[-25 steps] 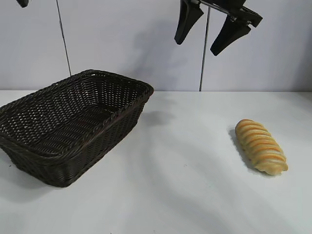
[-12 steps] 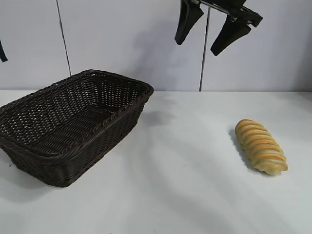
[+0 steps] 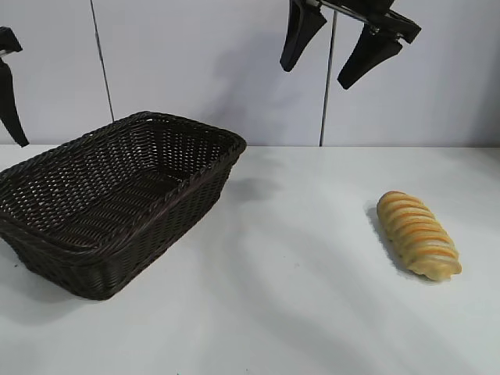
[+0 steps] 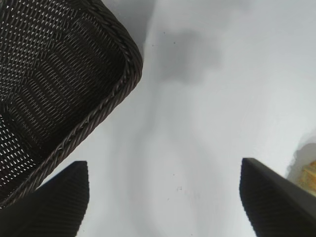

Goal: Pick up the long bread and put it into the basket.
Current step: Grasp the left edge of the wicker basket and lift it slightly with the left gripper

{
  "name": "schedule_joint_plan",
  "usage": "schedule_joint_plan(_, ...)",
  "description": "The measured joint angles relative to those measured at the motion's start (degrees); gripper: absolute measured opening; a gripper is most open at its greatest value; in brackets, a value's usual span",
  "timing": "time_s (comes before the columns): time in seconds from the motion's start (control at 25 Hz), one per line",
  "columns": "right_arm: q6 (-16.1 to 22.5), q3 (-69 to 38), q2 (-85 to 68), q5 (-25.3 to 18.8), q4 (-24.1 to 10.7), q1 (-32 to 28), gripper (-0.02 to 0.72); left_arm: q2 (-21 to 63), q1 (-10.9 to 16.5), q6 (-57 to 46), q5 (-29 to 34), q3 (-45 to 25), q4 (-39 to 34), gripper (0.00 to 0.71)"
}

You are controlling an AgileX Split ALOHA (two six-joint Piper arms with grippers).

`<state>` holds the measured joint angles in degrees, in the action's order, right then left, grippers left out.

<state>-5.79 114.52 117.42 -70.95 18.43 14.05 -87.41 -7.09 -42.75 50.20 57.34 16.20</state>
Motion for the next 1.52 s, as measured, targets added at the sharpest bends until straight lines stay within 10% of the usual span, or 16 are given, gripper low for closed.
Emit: schedule_joint_plan(1.52, 0.00, 0.00, 0.00, 0.06, 0.00, 0.00, 0.600, -13.58, -3.99, -0.23, -18.32, -4.91, 1.03, 0.586)
